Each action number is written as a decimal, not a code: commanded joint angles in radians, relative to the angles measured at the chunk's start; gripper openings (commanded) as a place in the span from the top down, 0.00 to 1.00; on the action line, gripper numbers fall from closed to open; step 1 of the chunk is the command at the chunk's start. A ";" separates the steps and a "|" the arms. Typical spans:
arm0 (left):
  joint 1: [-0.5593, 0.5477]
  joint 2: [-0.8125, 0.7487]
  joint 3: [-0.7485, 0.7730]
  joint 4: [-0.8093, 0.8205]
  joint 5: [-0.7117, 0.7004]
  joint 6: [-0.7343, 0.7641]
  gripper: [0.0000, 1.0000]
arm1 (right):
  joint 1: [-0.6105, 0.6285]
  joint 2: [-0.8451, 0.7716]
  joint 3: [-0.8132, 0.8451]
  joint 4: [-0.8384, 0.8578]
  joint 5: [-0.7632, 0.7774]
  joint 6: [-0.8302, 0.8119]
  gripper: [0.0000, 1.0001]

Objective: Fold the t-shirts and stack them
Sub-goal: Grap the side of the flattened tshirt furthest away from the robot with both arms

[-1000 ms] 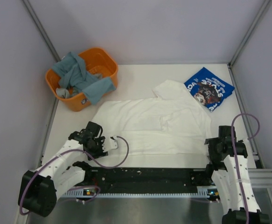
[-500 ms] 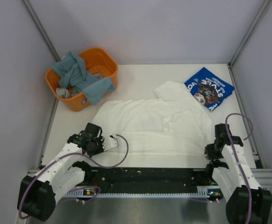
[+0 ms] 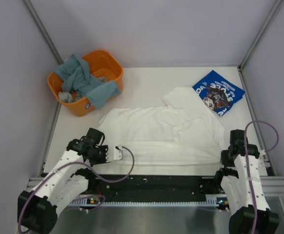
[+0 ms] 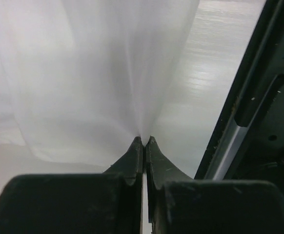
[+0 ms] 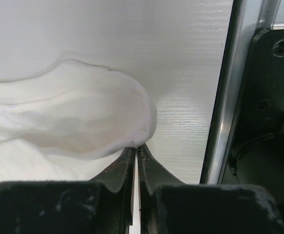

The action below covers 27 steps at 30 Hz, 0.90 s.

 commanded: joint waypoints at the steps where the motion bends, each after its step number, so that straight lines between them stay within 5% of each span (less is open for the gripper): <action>1: 0.001 0.026 0.079 -0.147 0.045 0.150 1.00 | -0.039 0.020 0.030 -0.110 0.048 0.046 1.00; 3: 0.000 0.046 0.090 -0.161 0.048 0.170 0.93 | -0.041 0.046 0.039 -0.118 0.045 0.059 1.00; 5: 0.001 0.066 0.102 -0.171 0.047 0.170 0.62 | -0.044 0.060 0.056 -0.138 0.057 0.076 0.84; 6: 0.001 0.075 0.107 -0.175 0.044 0.169 0.47 | -0.045 0.063 0.068 -0.150 0.070 0.085 0.71; 8: 0.001 0.085 0.122 -0.190 0.044 0.175 0.36 | -0.047 0.063 0.109 -0.184 0.109 0.095 0.38; 10: 0.001 0.095 0.167 -0.217 0.059 0.171 0.35 | -0.048 0.048 0.164 -0.193 0.148 0.080 0.21; 12: 0.004 0.114 0.231 -0.181 0.061 0.097 0.34 | -0.048 0.037 0.247 -0.186 0.168 0.024 0.16; 16: 0.016 0.209 0.406 0.012 0.062 -0.124 0.34 | -0.048 0.042 0.428 -0.071 0.136 -0.185 0.16; 18: 0.018 0.282 0.478 0.092 0.065 -0.220 0.47 | -0.045 0.057 0.488 0.076 0.061 -0.323 0.17; 21: 0.018 0.432 0.591 0.140 0.058 -0.322 0.53 | 0.003 0.100 0.545 0.268 -0.057 -0.522 0.16; 27: 0.032 0.733 0.832 0.220 -0.030 -0.520 0.53 | 0.189 0.388 0.739 0.394 -0.102 -0.852 0.17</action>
